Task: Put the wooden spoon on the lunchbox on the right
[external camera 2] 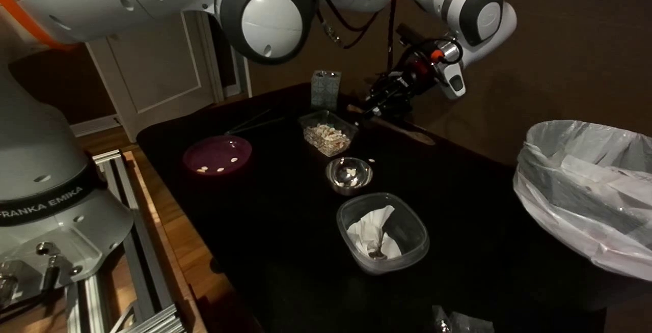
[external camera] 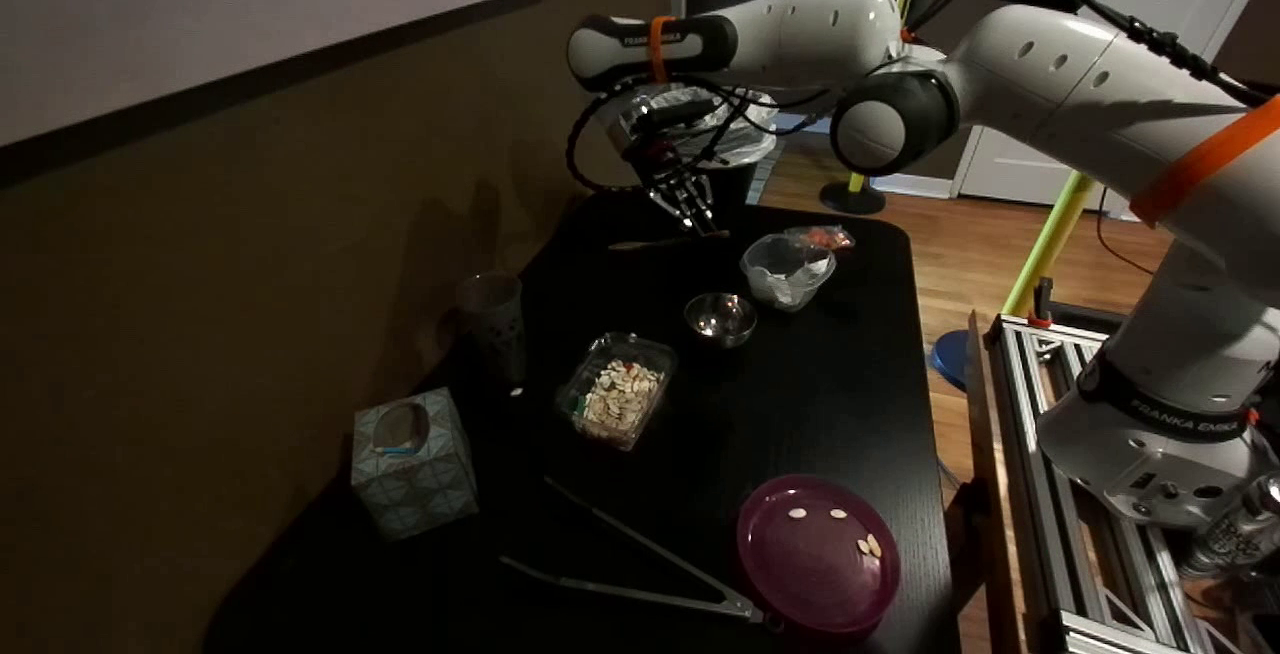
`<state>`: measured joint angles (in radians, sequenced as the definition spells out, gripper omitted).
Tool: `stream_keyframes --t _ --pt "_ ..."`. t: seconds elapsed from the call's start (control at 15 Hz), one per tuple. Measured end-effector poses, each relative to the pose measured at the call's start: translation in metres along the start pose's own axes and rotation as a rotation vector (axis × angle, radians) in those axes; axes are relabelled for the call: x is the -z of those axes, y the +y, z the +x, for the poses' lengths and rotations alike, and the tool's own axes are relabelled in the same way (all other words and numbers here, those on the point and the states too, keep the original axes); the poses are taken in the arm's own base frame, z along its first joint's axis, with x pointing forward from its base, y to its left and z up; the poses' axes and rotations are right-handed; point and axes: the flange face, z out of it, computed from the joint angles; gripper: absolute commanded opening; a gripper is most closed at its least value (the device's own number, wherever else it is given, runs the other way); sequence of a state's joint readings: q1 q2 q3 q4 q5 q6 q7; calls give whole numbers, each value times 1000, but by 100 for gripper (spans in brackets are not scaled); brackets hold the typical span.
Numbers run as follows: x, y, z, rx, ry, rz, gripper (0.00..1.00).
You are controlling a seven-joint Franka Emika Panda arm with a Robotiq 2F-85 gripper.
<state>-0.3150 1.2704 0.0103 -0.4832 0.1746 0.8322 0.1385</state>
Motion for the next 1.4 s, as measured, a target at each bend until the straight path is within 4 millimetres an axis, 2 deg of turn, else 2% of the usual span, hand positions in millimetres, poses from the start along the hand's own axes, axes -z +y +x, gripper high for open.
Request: stream_keyframes --t 0.67,0.93,1.0,1.07,1.13,1.2,1.27,1.33,1.4 --pt "-44 21 27 -441 -150 0 6" --pt "-49 37 30 -562 -174 12 6" --pt "-48 41 30 -581 -176 19 26" --pt "-47 45 30 -596 -178 27 51" --pt "-47 47 30 -604 -180 34 35" --pt "-46 49 31 -607 -179 38 58" --pt "-46 49 31 -608 -176 41 60" --pt "-45 49 31 -608 -174 41 35" --pt "-45 49 31 -607 -173 41 17"
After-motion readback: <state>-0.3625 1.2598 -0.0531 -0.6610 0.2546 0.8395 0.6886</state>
